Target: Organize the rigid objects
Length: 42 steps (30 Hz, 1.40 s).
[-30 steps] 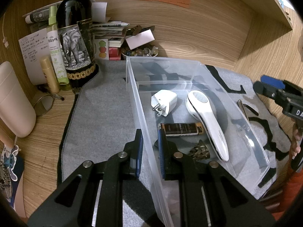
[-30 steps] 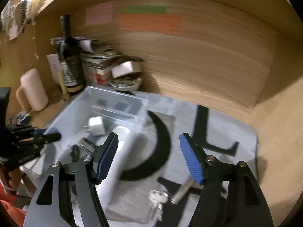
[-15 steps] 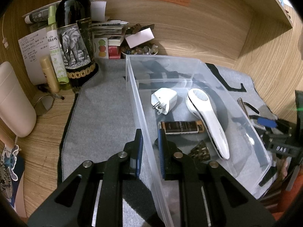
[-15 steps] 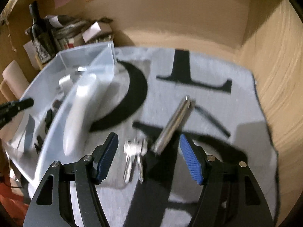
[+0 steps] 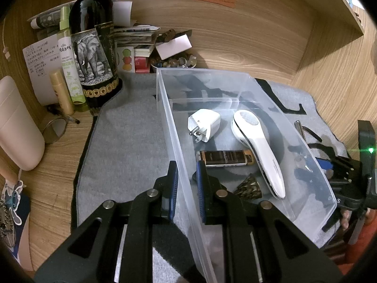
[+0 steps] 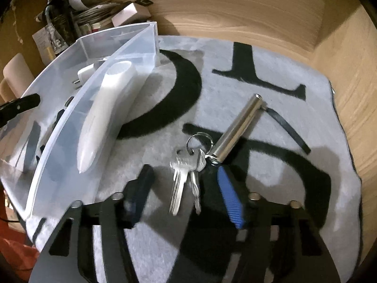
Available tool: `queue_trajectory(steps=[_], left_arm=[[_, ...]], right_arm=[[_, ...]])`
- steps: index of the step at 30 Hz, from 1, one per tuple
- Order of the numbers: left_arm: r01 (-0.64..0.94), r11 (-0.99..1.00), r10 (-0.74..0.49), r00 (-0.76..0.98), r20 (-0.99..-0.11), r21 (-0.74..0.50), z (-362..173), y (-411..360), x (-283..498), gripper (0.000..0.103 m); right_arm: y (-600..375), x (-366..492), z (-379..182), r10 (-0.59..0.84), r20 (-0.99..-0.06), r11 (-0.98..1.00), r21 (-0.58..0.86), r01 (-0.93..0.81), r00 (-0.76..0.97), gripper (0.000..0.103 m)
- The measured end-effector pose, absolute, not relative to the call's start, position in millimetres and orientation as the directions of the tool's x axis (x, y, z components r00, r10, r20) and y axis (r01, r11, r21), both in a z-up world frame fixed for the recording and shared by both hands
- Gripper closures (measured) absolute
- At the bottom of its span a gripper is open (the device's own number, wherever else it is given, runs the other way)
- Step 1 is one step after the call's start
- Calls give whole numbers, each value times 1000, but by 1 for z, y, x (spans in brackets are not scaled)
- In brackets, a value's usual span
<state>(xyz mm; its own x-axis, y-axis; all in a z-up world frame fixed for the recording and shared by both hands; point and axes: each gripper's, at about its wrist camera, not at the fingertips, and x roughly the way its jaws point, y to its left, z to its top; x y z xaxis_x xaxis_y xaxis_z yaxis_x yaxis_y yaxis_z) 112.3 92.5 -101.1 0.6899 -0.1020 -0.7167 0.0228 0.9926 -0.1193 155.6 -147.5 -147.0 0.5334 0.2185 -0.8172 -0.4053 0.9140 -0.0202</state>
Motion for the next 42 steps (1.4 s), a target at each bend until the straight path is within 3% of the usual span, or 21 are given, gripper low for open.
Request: queue_trajectory(steps=[6,15,30,32,33,38,42], left_arm=[[23,992,-106,691,-715,-125,-101,93,113,89],[22,992,-105,691,-715,-124,-101,93,113,89],[21,992,-104,691,-715,-124,-101,93,113,89],[21,992,-104,691,-715,-124,-101,93,113,89],[21,992,-104,691,-715,-124,-101,93,113,89],[21,992,-105,692,-715,-126,-101,93,113,89],[22,992,-106,691,-715,-125,-101,92,114,89]], right_arm=[[-146,164,-146,219,-810,911,-29,-411,543,79],[-147,161,-136,274,-790,910,27,-415,549,80],[-134,154,-82,325,-656,901,-5,-434,682,81],[-130,153,-72,342,-624,895,-13,-446,702,84],[-126,152,-66,357,-612,887,-14,-461,705,97],[-108,149,-44,395,-556,861,-56,-506,732,97],[-105,157,-53,389,-586,859,-48,-509,711,96]])
